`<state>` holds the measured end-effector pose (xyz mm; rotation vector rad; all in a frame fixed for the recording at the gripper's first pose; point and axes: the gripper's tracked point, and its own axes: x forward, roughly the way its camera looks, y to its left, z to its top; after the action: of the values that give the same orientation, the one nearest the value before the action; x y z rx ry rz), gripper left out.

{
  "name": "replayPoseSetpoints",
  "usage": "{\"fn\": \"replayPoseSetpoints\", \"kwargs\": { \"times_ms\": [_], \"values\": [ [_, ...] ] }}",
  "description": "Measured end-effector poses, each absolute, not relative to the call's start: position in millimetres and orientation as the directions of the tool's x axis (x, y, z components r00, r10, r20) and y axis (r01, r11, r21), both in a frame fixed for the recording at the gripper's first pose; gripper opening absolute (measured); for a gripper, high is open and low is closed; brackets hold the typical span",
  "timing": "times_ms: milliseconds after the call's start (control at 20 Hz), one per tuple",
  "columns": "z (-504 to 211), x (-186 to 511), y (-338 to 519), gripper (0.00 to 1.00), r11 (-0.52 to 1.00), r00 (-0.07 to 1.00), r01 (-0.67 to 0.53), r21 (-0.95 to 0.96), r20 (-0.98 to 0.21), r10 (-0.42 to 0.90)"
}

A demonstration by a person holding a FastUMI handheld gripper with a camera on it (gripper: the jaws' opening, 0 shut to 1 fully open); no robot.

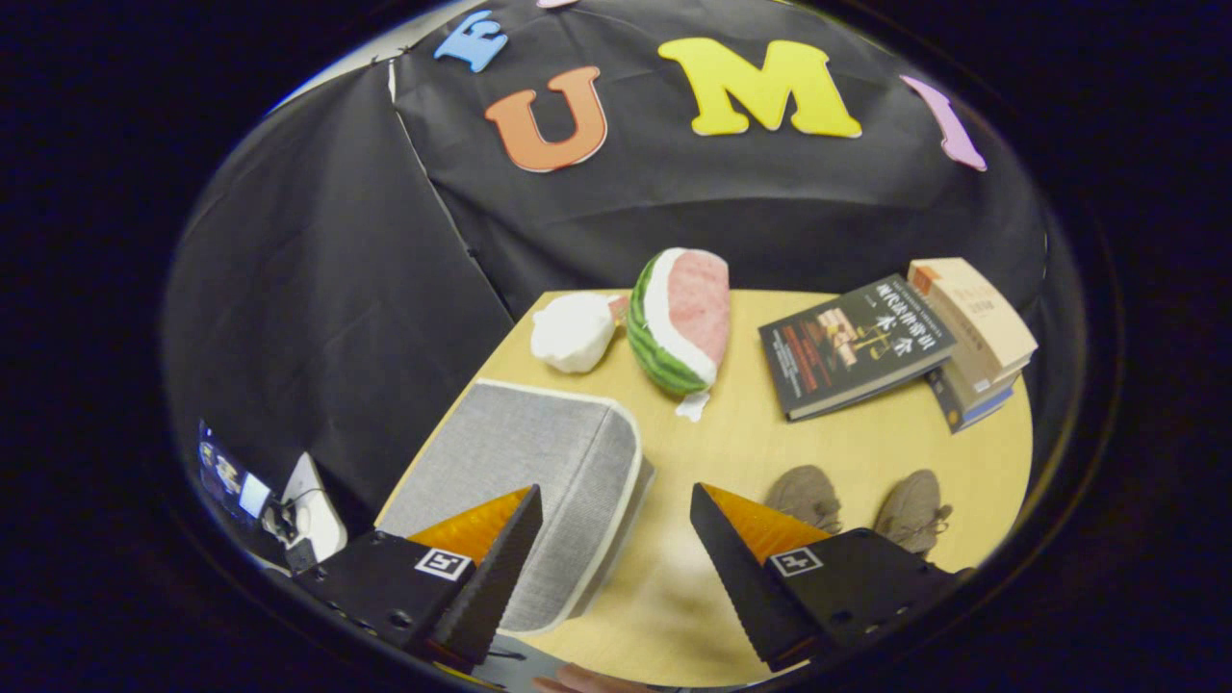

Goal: Open the storage box then place both shoes into the box .Put the left shoe in first, then the right shoe, with the right side of both shoes facing outward in a uniform manner.

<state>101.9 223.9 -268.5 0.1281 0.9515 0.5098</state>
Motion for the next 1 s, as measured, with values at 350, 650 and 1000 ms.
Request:
{"fn": "replayPoseSetpoints", "kwargs": {
  "times_ms": [350,650,1000],
  "values": [
    [-302,99,240,0.96,0.880,0.382,-0.279,0.384,-0.797,0.469],
    [-321,100,247,0.97,0.866,0.312,-0.192,0.461,-0.808,0.499],
    [-330,98,258,0.97,0.778,0.192,-0.103,0.620,-0.755,0.627]
  ]
}}
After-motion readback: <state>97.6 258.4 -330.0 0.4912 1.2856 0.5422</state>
